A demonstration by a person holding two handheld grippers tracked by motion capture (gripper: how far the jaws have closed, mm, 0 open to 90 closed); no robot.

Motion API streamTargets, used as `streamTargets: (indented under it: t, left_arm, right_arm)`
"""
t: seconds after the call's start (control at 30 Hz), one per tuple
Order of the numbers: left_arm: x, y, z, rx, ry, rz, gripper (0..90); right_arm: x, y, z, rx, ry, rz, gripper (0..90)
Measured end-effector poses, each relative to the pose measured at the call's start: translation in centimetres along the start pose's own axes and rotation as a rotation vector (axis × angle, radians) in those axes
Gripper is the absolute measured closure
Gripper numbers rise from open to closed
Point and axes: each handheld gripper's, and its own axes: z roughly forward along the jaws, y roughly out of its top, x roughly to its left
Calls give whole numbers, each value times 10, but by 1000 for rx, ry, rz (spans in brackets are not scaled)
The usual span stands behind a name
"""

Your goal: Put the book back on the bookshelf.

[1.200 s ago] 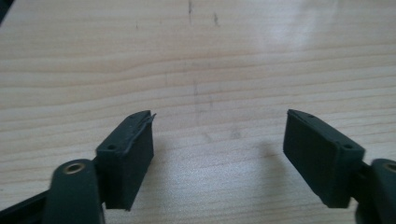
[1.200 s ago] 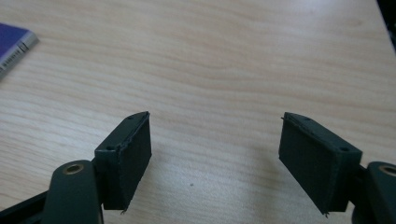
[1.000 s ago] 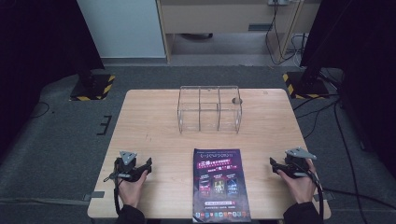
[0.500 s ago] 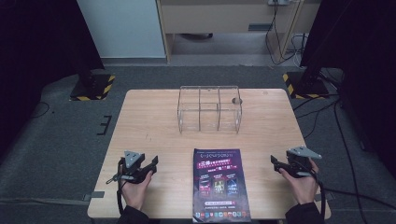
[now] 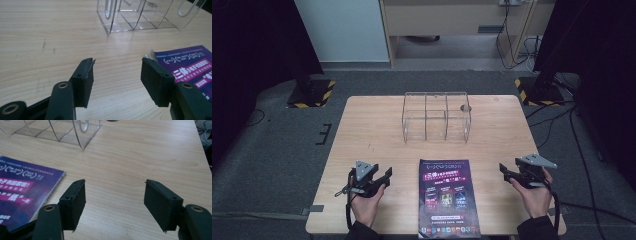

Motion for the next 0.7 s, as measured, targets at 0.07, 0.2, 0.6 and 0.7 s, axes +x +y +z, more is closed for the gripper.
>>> streamTargets:
  t: [0.07, 0.2, 0.6, 0.7]
  left_arm:
    - [-5, 3, 1, -5, -13, -5, 430]
    - [-13, 6, 3, -12, -33, -1, 431]
    - [-35, 7, 13, -2, -87, 17, 451]
    - [-40, 5, 16, 11, -100, 24, 455]
  right_arm:
    - [3, 4, -1, -4, 9, -4, 343]
    - [10, 9, 2, -12, 29, -11, 346]
    - [24, 23, 4, -35, 62, -27, 342]
    - [29, 25, 5, -36, 75, -30, 341]
